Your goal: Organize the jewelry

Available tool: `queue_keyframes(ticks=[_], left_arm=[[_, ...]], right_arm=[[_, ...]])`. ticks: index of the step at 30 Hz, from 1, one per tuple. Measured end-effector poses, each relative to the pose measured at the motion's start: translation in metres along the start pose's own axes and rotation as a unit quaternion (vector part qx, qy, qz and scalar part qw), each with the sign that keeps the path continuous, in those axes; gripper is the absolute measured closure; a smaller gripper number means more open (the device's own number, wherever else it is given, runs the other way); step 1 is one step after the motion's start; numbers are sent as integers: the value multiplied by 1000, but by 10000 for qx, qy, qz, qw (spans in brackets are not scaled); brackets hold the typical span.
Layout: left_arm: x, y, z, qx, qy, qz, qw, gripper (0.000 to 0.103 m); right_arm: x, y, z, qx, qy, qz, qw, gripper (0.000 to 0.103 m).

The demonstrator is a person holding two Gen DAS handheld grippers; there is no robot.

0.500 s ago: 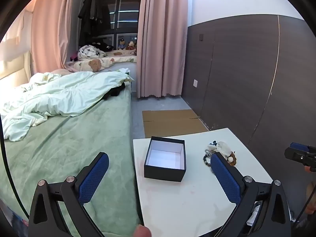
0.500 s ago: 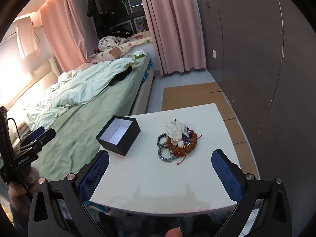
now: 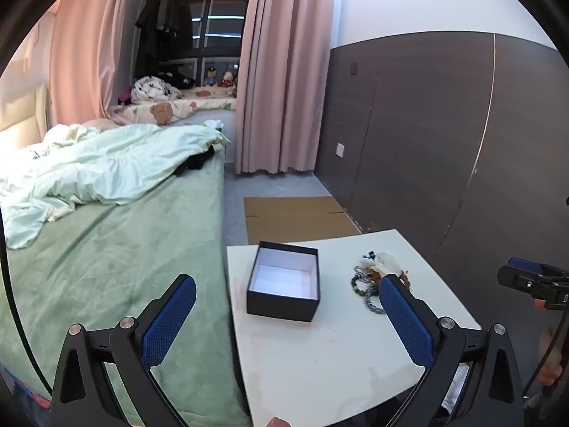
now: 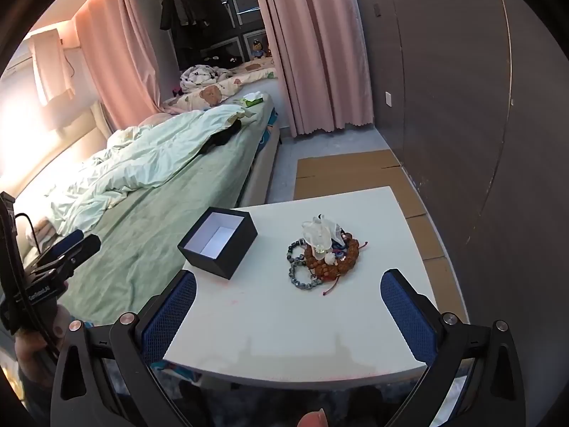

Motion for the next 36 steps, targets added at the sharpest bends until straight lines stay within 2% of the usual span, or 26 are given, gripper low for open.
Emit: queue_keyframes(ticks=[12, 36], left_arm=[[1, 4, -10, 18, 145, 42, 9999, 0], [-6, 4, -9, 48, 132, -65, 9999, 0]], right_arm=[[-5, 2, -1, 5, 1, 6, 10000, 0], [-6, 2, -1, -13, -13, -57, 10000, 0]])
Point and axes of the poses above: each gripper's, at about its wrist camera, not at the fingertips, and x roughly the way its jaws point, z to its left, y to its underside, the point moved 2 cm from there along x, roughly the way its jaws point, and after that the axes turned 6 degrees about x, right-handed, at the moved point
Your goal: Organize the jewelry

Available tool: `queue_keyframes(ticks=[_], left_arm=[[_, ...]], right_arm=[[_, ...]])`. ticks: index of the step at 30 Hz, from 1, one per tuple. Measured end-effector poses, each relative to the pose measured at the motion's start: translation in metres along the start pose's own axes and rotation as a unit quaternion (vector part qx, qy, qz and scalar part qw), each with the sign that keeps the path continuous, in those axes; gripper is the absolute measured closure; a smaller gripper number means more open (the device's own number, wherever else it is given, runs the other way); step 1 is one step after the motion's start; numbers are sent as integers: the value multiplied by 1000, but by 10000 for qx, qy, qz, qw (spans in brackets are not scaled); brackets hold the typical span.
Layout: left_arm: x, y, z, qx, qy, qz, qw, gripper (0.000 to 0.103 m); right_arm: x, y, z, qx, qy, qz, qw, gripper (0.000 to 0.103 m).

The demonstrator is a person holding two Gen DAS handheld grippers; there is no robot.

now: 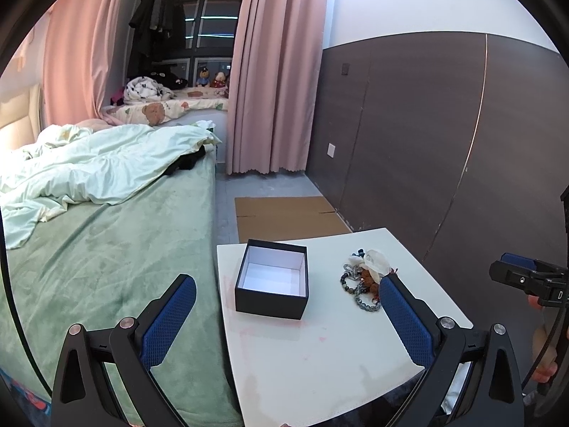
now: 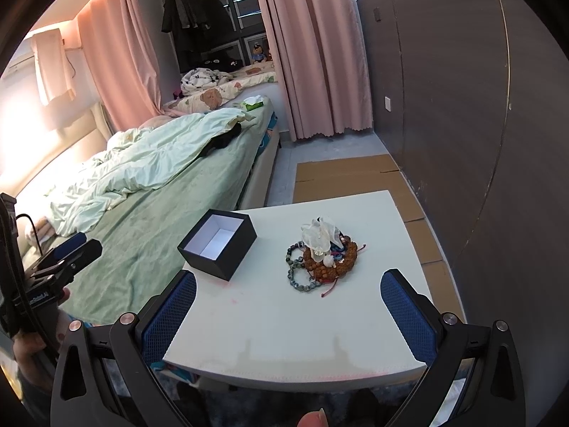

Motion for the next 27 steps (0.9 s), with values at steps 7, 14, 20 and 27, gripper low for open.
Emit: queue_keyframes(ticks=[7, 14, 20, 27], left_arm=[[1, 0, -2, 29, -6, 37, 10000, 0], [1, 0, -1, 17, -10, 28, 10000, 0], [1, 0, 0, 26, -1, 43, 10000, 0], [1, 1, 1, 35, -17, 48, 10000, 0]], right_arm=[[-1, -1, 0, -2, 5, -9, 10000, 0], [-1, 0, -1, -8, 3, -16, 10000, 0], [-1, 0, -1, -9, 3, -21, 10000, 0], [-1, 0, -1, -11, 8, -24, 10000, 0]])
Point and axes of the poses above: each gripper's, at about its wrist camera, not at the fingertips, and x roughly the way its jaws point, z to its left, y to its underside, the point moved 2 cm from there along x, roughly the way its jaws point, and after that the axes turned 6 degrees about x, right-handed, at the moved point
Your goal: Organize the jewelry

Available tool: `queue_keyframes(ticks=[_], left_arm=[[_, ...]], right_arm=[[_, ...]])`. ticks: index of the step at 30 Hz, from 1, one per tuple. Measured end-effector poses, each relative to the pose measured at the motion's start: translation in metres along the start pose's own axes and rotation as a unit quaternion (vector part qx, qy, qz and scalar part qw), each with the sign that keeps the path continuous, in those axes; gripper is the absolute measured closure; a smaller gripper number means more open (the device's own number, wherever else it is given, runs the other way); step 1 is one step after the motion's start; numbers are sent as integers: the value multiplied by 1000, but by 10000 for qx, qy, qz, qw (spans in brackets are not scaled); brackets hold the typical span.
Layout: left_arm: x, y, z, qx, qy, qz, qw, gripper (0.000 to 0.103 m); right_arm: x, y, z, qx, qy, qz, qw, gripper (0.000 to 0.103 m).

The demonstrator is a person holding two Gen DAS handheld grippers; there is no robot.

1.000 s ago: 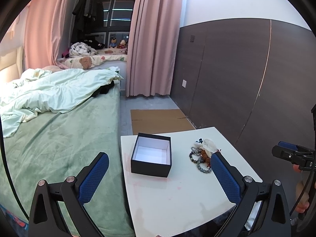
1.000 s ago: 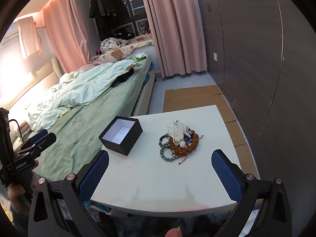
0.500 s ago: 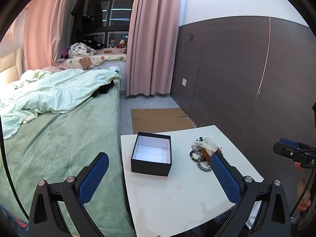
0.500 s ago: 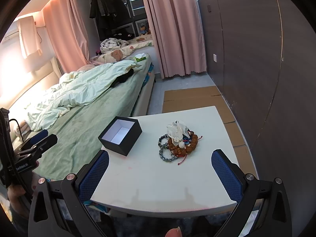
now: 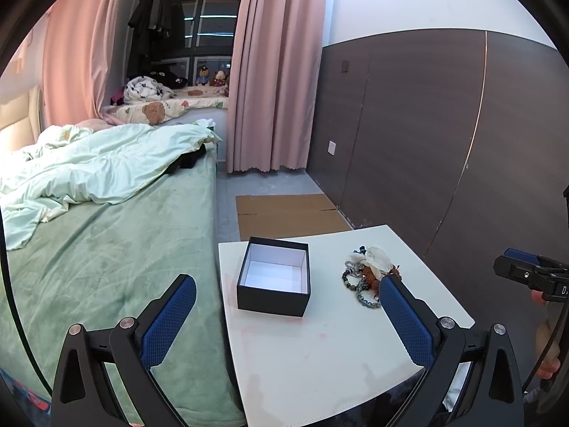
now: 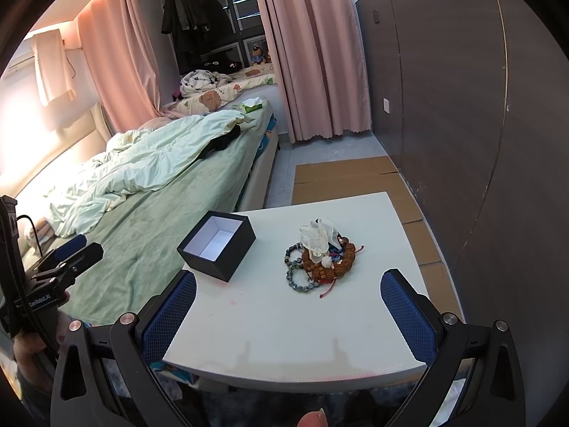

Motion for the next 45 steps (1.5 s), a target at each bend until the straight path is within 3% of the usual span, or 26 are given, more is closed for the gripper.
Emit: queue_keyframes(ticks=[12, 25, 27, 29, 32, 35, 38, 45], left_arm=[[14, -4, 3, -196, 126, 130, 9996, 0], [73, -15, -28, -135, 656, 477, 9966, 5], [85, -15, -35, -158, 788, 561, 9952, 10], [96, -16, -42, -168, 850, 661, 9940, 14], [114, -15, -52, -217, 1015, 824, 9912, 21], [133, -14, -63, -249, 1295, 1006, 9862, 28], [155, -15, -72, -287, 1497, 1277, 9800, 37], [193, -32, -91, -163, 1710, 1540, 9730, 41]], right_arm=[[-1, -4, -3, 74, -44, 14, 10000, 0], [49, -19, -69, 1335, -212, 405, 9900, 5], [60, -18, -77, 1591, -324, 487, 9855, 18], [75, -16, -85, 1904, -457, 641, 9785, 24], [97, -13, -95, 2237, -521, 787, 9701, 27], [115, -10, -104, 2418, -490, 881, 9651, 35], [133, -7, -115, 2798, -629, 1026, 9525, 43], [168, 0, -132, 3493, -680, 1243, 9262, 56]])
Point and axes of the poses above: each gripper's, at about its wrist camera, not at the fingertips, and x roughly the way its jaws point, z to its left, y to its underside, the point moved 2 cm from there along x, roughly the way its jaws point, and after that the axes turned 6 degrees about x, right-handed, at the moved point
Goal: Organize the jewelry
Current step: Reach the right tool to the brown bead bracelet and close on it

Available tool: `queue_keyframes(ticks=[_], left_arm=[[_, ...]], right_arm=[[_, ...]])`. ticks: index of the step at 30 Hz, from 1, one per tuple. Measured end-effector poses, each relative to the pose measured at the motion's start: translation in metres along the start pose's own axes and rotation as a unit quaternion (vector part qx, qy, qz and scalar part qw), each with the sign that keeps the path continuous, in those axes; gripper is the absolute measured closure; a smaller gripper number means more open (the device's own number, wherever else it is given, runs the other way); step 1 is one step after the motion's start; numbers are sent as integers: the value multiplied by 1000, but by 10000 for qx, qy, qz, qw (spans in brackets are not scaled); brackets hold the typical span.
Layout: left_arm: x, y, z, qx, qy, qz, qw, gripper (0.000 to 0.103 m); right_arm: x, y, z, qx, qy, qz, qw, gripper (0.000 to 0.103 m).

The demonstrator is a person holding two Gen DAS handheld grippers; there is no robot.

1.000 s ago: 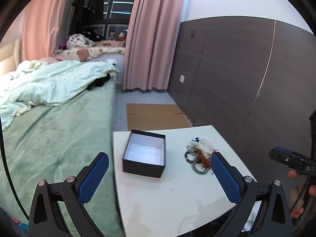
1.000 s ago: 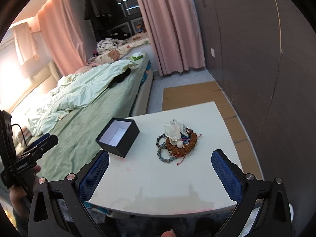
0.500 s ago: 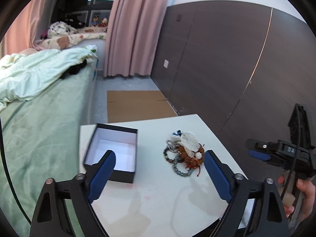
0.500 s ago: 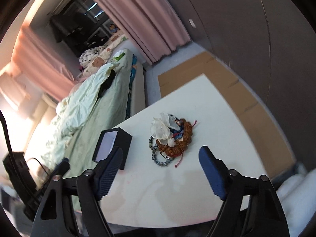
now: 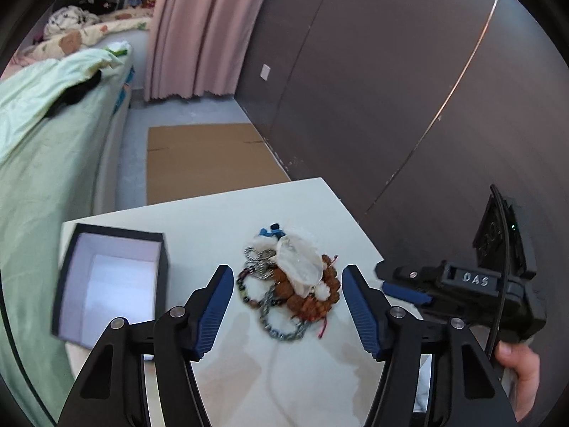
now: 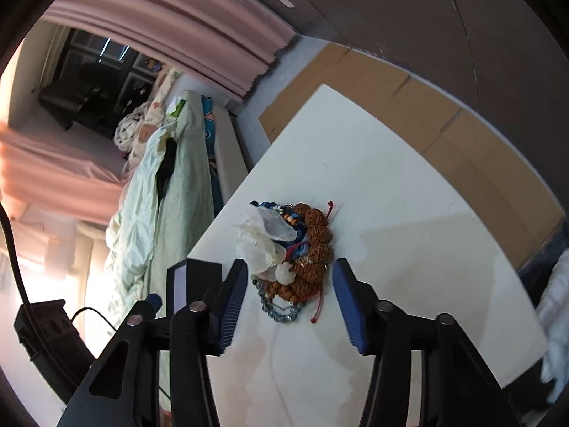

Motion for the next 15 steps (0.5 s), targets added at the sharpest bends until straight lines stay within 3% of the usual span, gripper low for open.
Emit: queue_keyframes(ticks=[5, 11, 13, 15], left_arm=[[34, -6, 11, -212, 320, 236, 9990, 48], [78, -1, 17, -378, 652, 578, 9955, 58], [87, 0, 16, -345, 622, 646, 9954, 66], [91, 1, 17, -400, 686, 727, 9942, 87]], right_arm=[[25, -7, -7, 513, -190, 229, 9982, 59], [46, -12, -12, 783, -71, 379, 9962, 59], [47, -15, -15, 825, 61, 347, 9960, 59], [50, -15, -16, 882, 81, 381, 9953, 59]])
Point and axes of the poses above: each gripper's, at about its wrist camera, not at the fingertips, and x roughly the way its jaws point, z to its left, y to its underside, the point moved 2 cm from there along x, roughly the way its jaws point, and after that the axes turned 6 degrees about x, right-handed, at the moved point
